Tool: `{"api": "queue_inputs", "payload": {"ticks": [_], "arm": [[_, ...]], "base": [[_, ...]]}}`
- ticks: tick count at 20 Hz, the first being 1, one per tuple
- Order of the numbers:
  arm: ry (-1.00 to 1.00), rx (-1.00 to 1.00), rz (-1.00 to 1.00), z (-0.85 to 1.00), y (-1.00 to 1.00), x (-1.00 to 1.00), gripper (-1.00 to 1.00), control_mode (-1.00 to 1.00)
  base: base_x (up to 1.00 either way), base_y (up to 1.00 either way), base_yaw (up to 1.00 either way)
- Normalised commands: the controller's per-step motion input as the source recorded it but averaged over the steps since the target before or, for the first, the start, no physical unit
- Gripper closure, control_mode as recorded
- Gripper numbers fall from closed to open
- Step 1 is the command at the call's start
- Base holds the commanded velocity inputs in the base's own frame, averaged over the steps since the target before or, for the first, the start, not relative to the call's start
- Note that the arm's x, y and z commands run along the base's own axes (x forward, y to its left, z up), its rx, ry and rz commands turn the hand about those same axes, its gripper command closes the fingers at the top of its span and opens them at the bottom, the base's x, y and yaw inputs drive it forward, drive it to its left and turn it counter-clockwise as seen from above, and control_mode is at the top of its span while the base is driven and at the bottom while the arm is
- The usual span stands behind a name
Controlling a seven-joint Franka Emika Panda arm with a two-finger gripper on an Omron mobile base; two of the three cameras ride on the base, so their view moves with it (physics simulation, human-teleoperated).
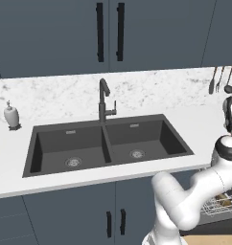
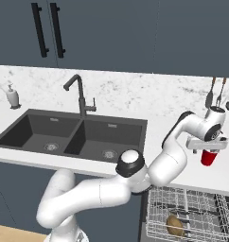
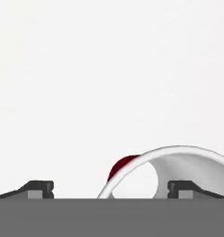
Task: Pick up the cup and bowl from the counter, place them in the dishwasher, and close the dishwasher door.
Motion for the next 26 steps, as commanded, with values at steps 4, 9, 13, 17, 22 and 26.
{"api": "queue_inputs", "payload": {"ticks": [4,9,13,17,22,26], "arm": [[0.0,0.07,0.08,-0.48,0.07,-0.28,-1.0,-1.0],[-0.04,0.08,0.06,-0.45,0.15,0.0,1.0,-1.0],[-0.04,0.02,0.04,-0.13,0.19,-0.01,1.0,-1.0],[-0.13,0.0,0.04,0.14,0.16,-0.25,1.0,-1.0],[-0.18,0.0,0.12,0.21,0.21,-0.75,1.0,-1.0],[-0.19,0.0,0.19,0.12,0.27,-0.88,1.0,-1.0]], "base": [[0.0,0.0,0.0],[0.0,0.0,0.0],[0.0,0.0,0.0],[0.0,0.0,0.0],[0.0,0.0,0.0],[0.0,0.0,0.0]]}}
